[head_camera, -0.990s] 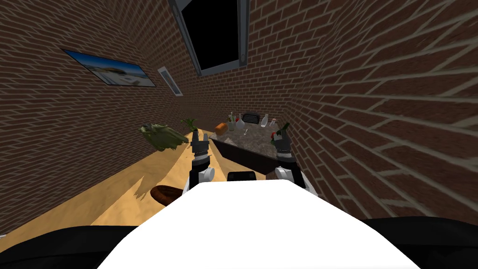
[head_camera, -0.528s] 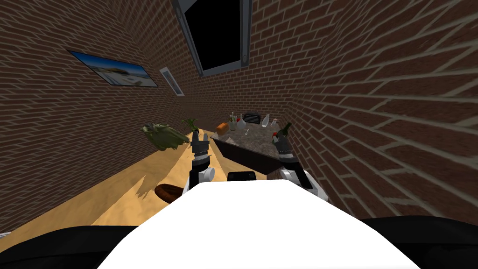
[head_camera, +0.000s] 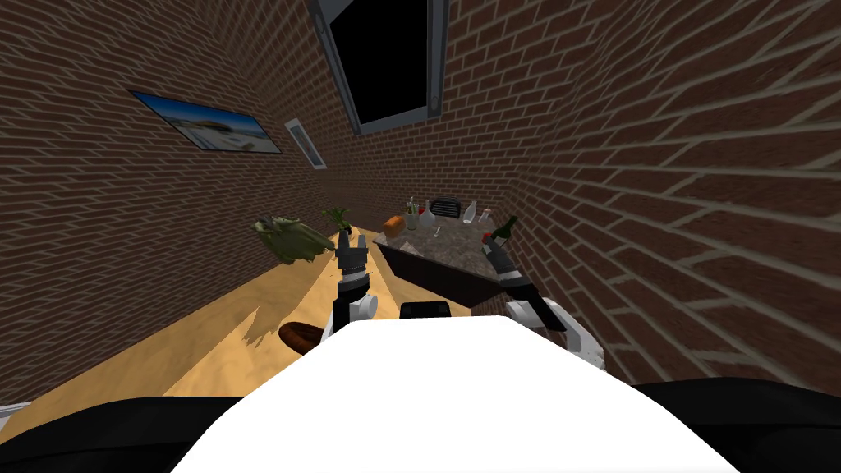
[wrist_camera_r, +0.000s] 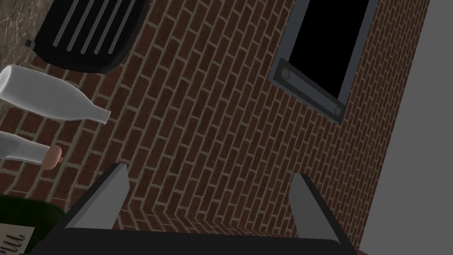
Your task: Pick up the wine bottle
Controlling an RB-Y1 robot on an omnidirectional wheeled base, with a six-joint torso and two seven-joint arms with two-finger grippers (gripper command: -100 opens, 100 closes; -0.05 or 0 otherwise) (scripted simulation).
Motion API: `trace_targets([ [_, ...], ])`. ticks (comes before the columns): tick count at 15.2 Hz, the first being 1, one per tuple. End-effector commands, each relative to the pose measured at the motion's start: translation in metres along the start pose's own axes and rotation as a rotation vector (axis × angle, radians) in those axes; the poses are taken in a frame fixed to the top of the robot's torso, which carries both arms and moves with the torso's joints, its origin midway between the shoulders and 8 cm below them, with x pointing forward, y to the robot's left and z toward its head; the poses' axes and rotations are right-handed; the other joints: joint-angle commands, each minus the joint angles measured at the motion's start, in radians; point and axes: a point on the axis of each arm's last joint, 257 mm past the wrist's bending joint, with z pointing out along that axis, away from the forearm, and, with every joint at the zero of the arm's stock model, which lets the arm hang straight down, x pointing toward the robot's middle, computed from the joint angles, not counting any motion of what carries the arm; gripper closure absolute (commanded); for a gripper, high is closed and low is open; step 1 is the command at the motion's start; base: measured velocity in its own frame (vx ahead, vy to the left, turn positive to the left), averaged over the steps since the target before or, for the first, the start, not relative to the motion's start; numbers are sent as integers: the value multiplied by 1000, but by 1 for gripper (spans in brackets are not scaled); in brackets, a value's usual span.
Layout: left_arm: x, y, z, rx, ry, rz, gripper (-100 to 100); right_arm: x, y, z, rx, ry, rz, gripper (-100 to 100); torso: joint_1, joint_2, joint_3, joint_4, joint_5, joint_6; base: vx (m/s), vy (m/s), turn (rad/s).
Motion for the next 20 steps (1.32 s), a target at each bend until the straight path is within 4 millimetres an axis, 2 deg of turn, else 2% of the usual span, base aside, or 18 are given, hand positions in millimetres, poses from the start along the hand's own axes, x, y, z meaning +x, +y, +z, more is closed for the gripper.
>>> trace_targets([
  [1,0,0,0,0,0,0,0,-2,-12,-1,34,33,-35,-100,0,0,0,0,0,0,10,39,11],
  [2,0,0,0,0,0,0,0,-6,-26,-5,76,49,-61,-100,0,0,0,0,0,0,9,41,20],
  [3,0,0,0,0,0,0,0,-5,-25,-4,74,63,-73,-100,0,0,0,0,0,0,6,37,11],
  [4,0,0,0,0,0,0,0,-10,-39,-8,117,79,-100,-100,0,0,0,0,0,0,2,43,20],
  [5,0,0,0,0,0,0,0,-10,-39,-8,115,93,-112,-100,0,0,0,0,0,0,4,39,15],
  [6,0,0,0,0,0,0,0,-16,-52,-12,158,109,-141,-100,0,0,0,0,0,0,9,38,20],
  [7,0,0,0,0,0,0,0,-16,-52,-11,156,121,-152,-100,0,0,0,0,0,0,11,33,15],
  [8,0,0,0,0,0,0,0,-22,-65,-16,199,134,-180,-100,0,-1,0,0,0,0,13,37,19],
  [9,0,0,0,0,0,0,0,-23,-65,-15,196,148,-193,-100,0,-1,0,0,0,0,13,37,14],
  [10,0,0,0,0,0,0,0,-30,-78,-20,239,161,-223,-100,0,-1,0,0,0,0,14,37,23],
  [12,0,0,0,0,0,0,0,-31,-77,-19,237,174,-235,-100,0,-1,0,0,0,0,11,28,9],
  [13,0,0,0,0,0,0,0,-39,-89,-23,278,192,-272,-100,-1,-1,0,0,0,0,10,24,15],
  [14,0,0,0,0,0,0,0,-40,-89,-22,277,197,-278,-100,-1,-1,0,0,0,0,11,24,13],
  [15,0,0,0,0,0,0,0,-49,-100,-26,318,211,-312,-100,-1,-1,0,0,0,0,13,29,22],
  [16,0,0,0,0,0,0,0,-50,-100,-25,316,219,-321,-100,-1,-1,0,0,0,0,11,28,14],
  [17,0,0,0,0,0,0,0,-60,-111,-30,357,227,-351,-100,-1,-1,0,0,0,0,14,32,21],
  [20,0,0,0,0,0,0,0,-72,-119,-31,392,257,-407,-100,-1,-1,-1,0,0,0,16,26,17],
])
